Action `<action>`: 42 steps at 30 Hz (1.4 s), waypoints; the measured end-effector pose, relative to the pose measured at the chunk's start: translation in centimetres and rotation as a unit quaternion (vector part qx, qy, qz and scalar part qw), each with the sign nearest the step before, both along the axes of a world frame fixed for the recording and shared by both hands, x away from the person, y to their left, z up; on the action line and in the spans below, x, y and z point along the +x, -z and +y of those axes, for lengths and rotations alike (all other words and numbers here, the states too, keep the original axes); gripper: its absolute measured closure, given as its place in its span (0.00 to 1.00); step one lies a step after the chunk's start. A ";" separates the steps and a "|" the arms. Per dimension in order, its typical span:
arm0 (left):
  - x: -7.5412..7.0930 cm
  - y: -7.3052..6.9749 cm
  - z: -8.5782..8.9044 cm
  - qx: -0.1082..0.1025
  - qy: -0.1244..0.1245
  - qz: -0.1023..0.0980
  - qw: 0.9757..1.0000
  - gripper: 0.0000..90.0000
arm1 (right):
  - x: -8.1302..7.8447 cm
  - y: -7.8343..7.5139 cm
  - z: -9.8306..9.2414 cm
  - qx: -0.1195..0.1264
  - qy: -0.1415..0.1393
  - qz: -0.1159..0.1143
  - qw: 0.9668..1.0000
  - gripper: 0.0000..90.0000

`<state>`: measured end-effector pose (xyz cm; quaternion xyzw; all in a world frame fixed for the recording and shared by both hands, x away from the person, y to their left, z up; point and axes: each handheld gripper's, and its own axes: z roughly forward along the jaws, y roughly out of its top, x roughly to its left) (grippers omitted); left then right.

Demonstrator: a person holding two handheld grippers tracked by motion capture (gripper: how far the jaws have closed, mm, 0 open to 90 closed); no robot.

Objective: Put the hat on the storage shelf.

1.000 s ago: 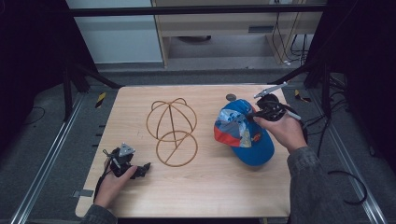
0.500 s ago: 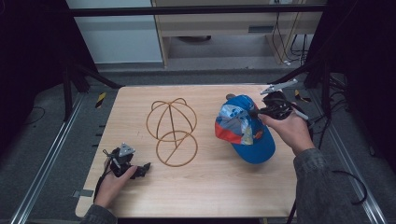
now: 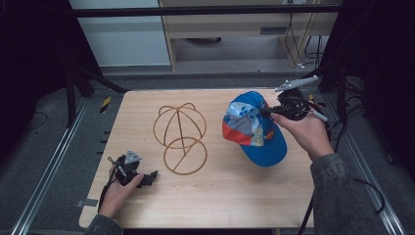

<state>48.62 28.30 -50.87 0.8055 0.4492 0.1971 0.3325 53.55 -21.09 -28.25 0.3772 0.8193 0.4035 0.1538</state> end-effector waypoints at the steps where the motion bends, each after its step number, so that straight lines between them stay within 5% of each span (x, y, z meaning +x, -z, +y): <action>1: 0.0 0.0 0.0 0.000 0.000 0.000 1.000 0.00 | 0.0 0.0 0.0 0.000 0.000 0.000 1.000 1.00; 18: 0.0 0.0 0.0 0.001 0.001 -0.001 1.000 0.00 | -1.1 -3.5 1.7 0.011 -0.019 -0.035 0.999 1.00; 42: 0.0 0.0 0.0 0.001 0.001 0.000 1.000 0.00 | -2.3 -6.4 4.1 0.024 -0.045 -0.067 0.996 1.00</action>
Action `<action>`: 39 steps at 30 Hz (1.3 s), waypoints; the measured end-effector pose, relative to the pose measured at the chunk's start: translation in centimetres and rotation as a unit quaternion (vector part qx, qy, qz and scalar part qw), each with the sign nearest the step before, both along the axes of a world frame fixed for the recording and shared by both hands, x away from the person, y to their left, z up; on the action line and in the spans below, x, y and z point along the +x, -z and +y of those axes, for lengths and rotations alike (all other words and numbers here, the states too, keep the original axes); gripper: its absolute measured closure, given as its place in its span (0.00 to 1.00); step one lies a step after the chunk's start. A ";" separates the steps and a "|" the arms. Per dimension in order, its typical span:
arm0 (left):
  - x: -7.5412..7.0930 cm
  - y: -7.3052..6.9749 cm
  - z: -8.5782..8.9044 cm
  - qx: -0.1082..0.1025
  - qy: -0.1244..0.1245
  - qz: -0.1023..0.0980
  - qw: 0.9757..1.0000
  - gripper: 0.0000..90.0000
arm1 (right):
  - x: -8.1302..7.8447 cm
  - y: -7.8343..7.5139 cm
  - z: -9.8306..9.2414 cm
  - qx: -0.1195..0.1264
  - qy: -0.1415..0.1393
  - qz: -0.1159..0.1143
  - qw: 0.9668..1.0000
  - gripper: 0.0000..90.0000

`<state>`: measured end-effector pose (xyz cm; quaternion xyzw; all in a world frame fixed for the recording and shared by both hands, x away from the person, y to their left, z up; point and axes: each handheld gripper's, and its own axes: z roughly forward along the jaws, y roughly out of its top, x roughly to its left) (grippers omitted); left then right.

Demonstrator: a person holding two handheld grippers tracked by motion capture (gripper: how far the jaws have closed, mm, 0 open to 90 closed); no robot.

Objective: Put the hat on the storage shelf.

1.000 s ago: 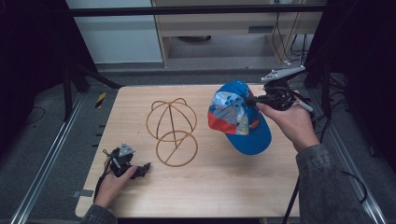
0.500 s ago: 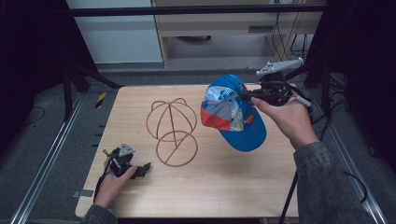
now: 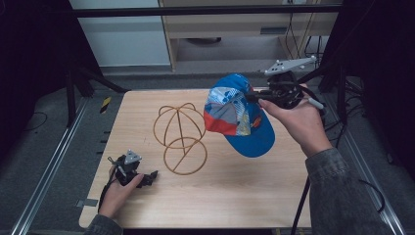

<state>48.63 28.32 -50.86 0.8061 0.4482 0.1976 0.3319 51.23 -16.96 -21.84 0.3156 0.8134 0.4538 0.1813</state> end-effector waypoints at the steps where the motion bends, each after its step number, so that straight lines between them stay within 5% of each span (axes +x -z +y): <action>1: 0.0 0.0 0.0 0.000 0.000 0.000 1.000 0.00 | -0.1 0.0 0.1 0.000 -0.001 0.001 1.000 1.00; 12: 0.0 0.0 0.0 0.000 0.000 0.000 1.000 0.00 | -1.2 -1.0 1.5 0.015 -0.018 -0.017 1.000 1.00; 22: 0.0 0.0 0.0 0.000 -0.001 0.001 1.000 0.00 | -1.9 -2.3 4.6 0.022 -0.040 -0.038 0.998 1.00; 39: 0.0 0.0 0.0 0.001 0.000 0.000 1.000 0.00 | -0.9 -2.8 9.5 0.038 -0.055 -0.050 0.996 1.00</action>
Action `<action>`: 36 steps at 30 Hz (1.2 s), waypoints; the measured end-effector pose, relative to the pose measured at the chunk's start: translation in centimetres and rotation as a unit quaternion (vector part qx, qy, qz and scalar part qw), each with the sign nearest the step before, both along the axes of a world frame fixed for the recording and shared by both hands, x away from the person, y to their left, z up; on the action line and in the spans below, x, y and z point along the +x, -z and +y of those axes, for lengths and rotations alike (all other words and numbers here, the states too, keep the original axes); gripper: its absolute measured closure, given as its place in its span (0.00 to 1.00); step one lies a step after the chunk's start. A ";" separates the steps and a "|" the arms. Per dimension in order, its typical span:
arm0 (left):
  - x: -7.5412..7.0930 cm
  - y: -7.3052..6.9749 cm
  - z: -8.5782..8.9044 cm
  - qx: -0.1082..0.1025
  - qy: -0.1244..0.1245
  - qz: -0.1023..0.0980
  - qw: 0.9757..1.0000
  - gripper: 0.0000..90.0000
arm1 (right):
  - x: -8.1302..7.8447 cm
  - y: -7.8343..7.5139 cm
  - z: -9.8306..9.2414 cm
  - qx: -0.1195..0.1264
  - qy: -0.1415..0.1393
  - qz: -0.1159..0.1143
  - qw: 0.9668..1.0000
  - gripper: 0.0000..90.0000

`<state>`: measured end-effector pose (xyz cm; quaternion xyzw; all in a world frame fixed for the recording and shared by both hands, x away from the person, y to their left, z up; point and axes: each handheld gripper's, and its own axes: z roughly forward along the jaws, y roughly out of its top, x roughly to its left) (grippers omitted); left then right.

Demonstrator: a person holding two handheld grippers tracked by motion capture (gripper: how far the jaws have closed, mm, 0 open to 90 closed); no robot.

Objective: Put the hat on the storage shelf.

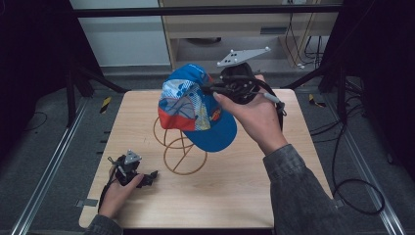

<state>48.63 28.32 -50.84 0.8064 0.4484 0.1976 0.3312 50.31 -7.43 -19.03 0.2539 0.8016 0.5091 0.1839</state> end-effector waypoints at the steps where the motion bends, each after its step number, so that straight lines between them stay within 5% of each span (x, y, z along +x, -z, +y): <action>1: 0.0 0.0 0.0 0.000 0.000 0.000 1.000 0.00 | 0.0 0.0 0.2 -0.001 0.001 0.000 1.000 1.00; 36: 0.0 0.0 0.0 0.000 0.000 0.000 1.000 0.00 | 1.8 1.7 4.4 -0.032 -0.013 0.017 0.999 0.99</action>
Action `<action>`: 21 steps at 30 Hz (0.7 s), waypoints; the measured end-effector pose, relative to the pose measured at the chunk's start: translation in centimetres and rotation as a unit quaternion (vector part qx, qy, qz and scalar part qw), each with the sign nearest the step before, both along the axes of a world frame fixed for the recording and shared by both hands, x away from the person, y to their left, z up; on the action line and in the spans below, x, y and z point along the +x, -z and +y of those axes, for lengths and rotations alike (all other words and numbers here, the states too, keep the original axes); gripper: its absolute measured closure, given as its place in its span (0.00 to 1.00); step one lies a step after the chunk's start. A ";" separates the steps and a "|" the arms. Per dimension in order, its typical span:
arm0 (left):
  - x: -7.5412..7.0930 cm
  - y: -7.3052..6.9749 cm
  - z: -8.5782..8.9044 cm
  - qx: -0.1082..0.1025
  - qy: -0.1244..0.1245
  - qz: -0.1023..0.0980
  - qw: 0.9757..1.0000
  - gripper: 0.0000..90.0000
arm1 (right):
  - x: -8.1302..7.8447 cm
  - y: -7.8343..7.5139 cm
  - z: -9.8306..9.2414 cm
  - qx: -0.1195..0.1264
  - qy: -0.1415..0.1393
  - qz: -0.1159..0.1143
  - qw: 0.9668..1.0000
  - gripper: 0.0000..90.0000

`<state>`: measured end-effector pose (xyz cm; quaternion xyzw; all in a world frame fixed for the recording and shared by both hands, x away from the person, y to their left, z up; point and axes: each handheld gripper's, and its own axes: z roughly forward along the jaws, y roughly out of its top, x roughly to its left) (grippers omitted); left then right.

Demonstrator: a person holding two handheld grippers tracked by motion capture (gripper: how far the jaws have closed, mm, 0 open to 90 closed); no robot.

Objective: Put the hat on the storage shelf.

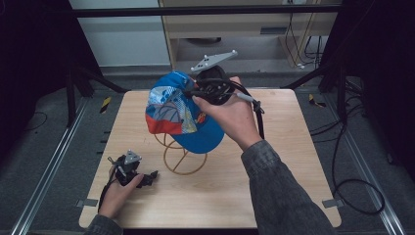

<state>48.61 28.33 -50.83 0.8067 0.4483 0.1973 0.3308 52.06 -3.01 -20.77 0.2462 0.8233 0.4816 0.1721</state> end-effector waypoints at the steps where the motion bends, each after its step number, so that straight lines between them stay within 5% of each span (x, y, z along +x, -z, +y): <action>1: 0.0 0.0 0.0 0.000 0.000 0.000 1.000 0.00 | 0.0 0.0 0.1 -0.001 -0.001 -0.001 1.000 0.99; 21: 0.0 0.0 0.0 0.000 0.000 0.000 1.000 0.00 | 0.8 1.2 1.9 -0.022 -0.004 0.010 1.000 0.99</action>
